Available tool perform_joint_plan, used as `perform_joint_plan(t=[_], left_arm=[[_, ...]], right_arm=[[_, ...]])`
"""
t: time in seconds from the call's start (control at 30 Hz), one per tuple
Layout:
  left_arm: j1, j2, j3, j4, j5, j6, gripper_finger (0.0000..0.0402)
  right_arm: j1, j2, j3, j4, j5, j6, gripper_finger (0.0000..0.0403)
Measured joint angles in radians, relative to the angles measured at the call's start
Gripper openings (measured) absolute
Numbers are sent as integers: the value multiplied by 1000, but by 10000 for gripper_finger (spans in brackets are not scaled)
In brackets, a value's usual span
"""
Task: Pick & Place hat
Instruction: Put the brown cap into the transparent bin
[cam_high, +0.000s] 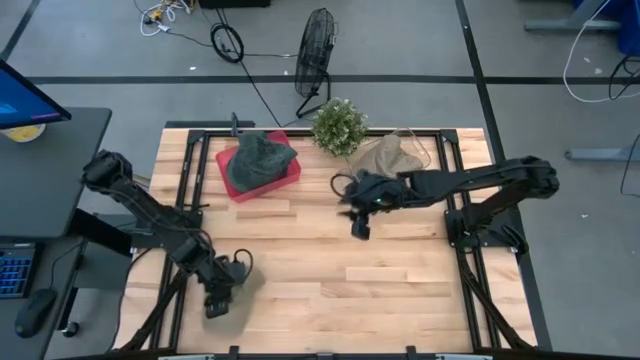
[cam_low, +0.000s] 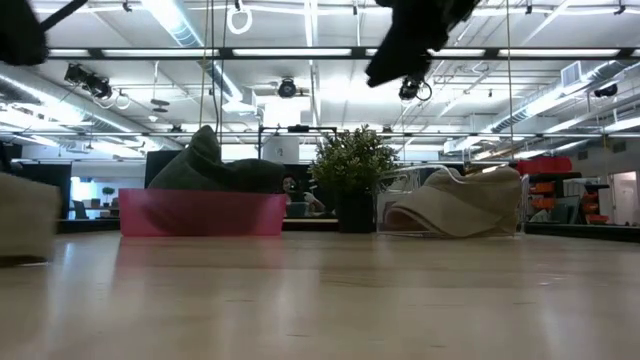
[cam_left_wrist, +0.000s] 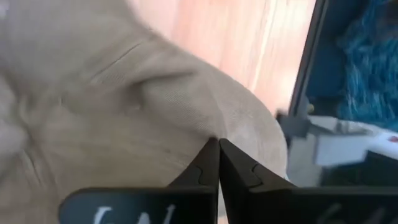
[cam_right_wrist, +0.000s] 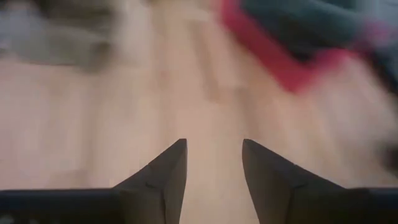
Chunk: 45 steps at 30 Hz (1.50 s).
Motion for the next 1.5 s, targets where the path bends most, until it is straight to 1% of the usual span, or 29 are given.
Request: perform_joint_plan(t=[0.1, 0.17, 0.27, 0.43, 0.53, 0.63, 0.73, 0.83, 0.93, 1.07, 1.27, 1.4, 1.5], left_arm=[[47, 0, 0, 23, -59, 133, 3], [88, 0, 0, 35, -80, 255, 2], [156, 0, 0, 48, -106, 448, 2], [290, 0, 0, 91, -185, 703, 2], [370, 0, 0, 94, -192, 820, 1], [440, 0, 0, 109, -192, 907, 1], [487, 0, 0, 143, -193, 1003, 1], [508, 0, 1, 185, -191, 1087, 1], [516, 0, 1, 201, -190, 1147, 1], [519, 0, 1, 222, -191, 1215, 1], [519, 0, 1, 380, -191, 1338, 1], [519, 0, 1, 377, -191, 1367, 1], [519, 0, 1, 379, -196, 1367, 1]], right_arm=[[0, 64, 0, 140, -180, -49, 160], [1, 108, 0, 226, -279, -74, 160], [4, 169, 0, 325, -359, -88, 160], [20, 255, 0, 370, -365, -123, 160], [32, 287, 0, 383, -365, -186, 160], [43, 317, 0, 442, -364, -204, 160], [49, 361, 0, 519, -364, -214, 160], [49, 402, 0, 609, -359, -265, 160], [48, 427, 0, 700, -312, -321, 160], [38, 431, 0, 738, -295, -349, 160], [20, 431, 0, 705, -295, -255, 160], [16, 431, 0, 627, -296, -199, 160], [15, 431, 0, 603, -319, -156, 160]])
